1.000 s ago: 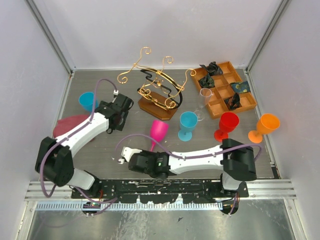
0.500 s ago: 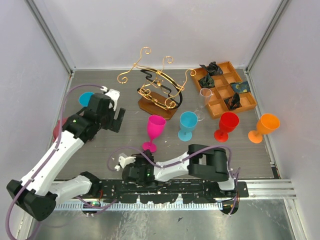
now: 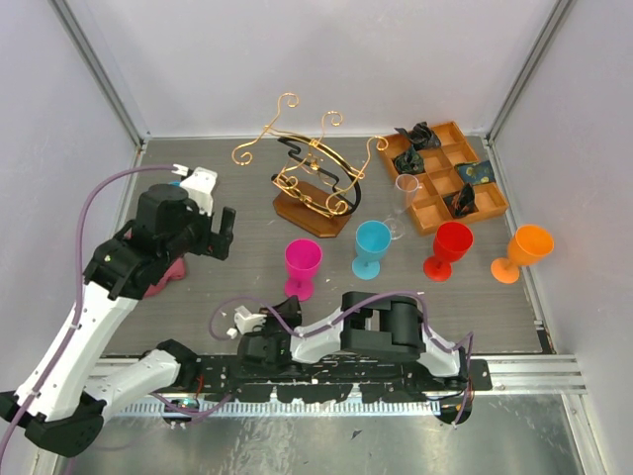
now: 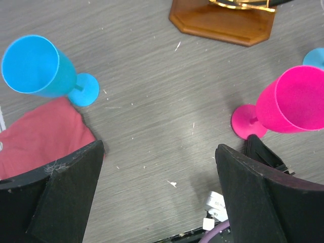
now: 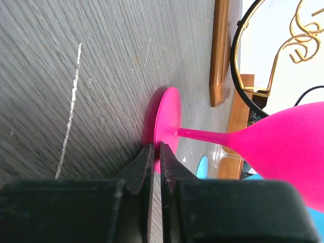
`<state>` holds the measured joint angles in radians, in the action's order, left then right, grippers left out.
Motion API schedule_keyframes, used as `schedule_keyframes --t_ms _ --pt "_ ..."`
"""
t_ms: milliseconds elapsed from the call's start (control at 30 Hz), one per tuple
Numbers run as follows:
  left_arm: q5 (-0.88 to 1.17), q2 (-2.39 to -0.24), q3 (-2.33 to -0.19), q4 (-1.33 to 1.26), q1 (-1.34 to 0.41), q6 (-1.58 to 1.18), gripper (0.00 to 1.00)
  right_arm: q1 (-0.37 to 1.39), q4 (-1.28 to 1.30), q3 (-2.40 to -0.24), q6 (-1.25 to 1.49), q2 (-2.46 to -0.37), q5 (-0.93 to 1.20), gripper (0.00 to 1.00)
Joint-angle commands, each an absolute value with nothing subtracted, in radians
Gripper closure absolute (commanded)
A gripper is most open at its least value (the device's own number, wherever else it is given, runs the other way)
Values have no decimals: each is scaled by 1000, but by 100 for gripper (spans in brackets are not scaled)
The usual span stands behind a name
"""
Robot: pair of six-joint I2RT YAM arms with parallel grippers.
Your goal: Take the wine glass off the wine glass rack
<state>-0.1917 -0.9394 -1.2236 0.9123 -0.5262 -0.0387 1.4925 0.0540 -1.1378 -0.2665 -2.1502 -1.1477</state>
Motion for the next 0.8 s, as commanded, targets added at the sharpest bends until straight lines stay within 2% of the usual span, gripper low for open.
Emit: schedule_keyframes --t_ms 0,133,400,567,767 --pt "-180 -932 -1299 928 -526 -33 2 1498 103 -1148 -106 -2182 -878 79" --pt "-185 -934 -1299 915 -526 -32 2 1500 167 -1163 -74 -2137 -721 63" --pt "-200 -931 -1317 912 -526 -24 2 1520 334 -1263 -70 -2028 -156 47" --pt "-226 -945 -1374 909 -526 -17 2 1552 367 -1368 -83 -1865 225 44" --pt "-357 -983 -1468 896 -525 -30 2 1480 311 -1440 -36 -1563 283 38"
